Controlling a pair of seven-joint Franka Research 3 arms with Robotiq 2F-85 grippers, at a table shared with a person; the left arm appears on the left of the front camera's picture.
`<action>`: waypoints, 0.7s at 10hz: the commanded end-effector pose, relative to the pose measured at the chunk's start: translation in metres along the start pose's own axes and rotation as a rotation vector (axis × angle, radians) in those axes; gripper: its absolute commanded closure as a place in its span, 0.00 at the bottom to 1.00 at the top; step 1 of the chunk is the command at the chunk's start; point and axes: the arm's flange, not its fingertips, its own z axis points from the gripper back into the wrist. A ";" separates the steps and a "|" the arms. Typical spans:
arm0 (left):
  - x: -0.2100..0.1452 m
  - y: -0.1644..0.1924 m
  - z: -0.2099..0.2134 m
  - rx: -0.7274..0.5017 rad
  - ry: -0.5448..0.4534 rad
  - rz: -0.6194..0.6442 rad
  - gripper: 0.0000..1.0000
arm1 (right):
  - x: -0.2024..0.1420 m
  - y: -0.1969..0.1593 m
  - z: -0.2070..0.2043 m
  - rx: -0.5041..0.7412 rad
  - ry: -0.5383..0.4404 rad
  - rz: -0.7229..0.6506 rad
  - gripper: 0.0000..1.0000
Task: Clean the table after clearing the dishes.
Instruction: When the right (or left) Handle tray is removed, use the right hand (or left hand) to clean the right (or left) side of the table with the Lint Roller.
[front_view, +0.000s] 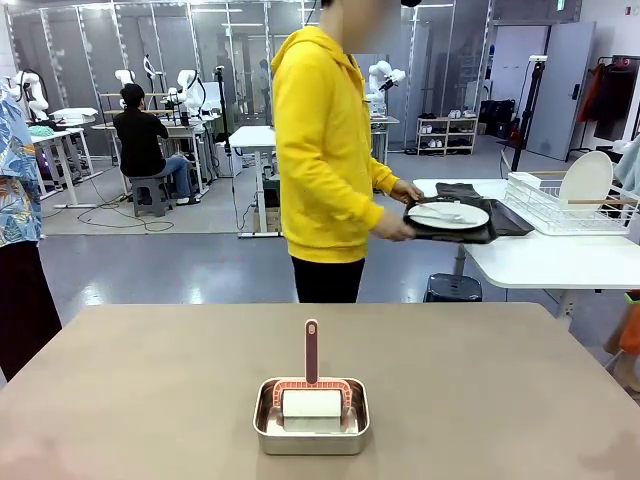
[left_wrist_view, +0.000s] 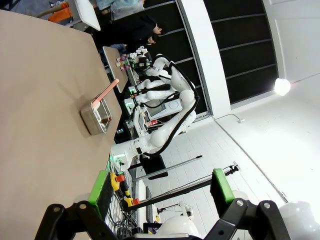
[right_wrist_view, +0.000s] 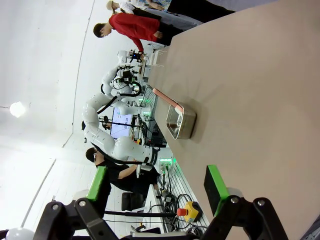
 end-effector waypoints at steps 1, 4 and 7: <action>-0.004 -0.005 -0.002 0.010 -0.013 -0.017 0.00 | -0.005 0.006 -0.004 -0.005 0.004 -0.001 0.04; 0.025 -0.057 -0.049 0.185 0.228 -0.151 0.00 | -0.005 0.006 -0.004 -0.005 0.004 -0.001 0.04; 0.061 -0.091 -0.137 0.330 0.456 -0.193 0.00 | -0.005 0.006 -0.004 -0.005 0.004 -0.001 0.04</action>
